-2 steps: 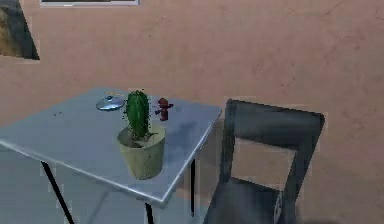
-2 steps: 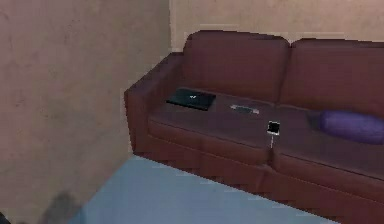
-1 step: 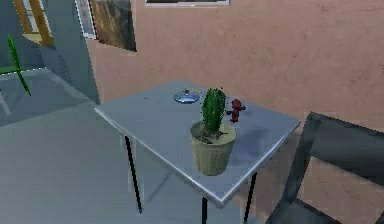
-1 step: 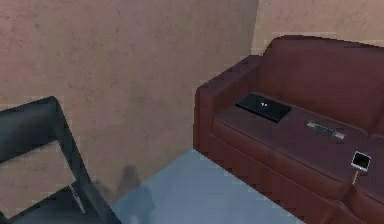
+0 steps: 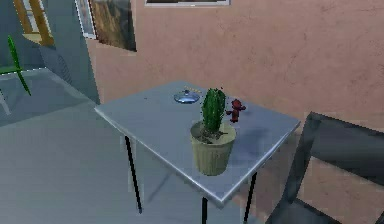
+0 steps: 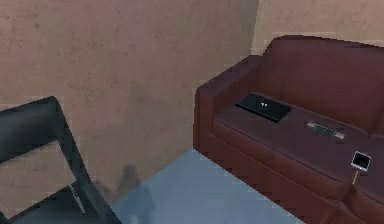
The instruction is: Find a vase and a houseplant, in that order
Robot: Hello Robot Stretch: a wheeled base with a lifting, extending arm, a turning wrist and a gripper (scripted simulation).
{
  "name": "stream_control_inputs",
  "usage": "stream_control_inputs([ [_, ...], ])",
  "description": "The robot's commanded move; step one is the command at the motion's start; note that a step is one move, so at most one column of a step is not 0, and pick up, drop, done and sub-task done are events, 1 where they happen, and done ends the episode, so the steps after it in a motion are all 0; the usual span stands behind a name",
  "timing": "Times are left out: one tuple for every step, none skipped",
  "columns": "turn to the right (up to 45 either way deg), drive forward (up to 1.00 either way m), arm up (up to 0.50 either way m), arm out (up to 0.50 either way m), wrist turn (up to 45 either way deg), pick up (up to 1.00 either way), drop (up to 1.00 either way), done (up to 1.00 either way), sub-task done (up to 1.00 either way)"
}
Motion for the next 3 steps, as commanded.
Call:
stream_control_inputs([
  [-45.0, 0.0, 0.0, 0.0, 0.0, 0.0, 0.0, 0.0, 0.0],
  [-45.0, 0.0, 0.0, 0.0, 0.0, 0.0, 0.0, 0.0, 0.0],
  [-21.0, 0.0, 0.0, 0.0, 0.0, 0.0, 0.0, 0.0, 0.0],
])
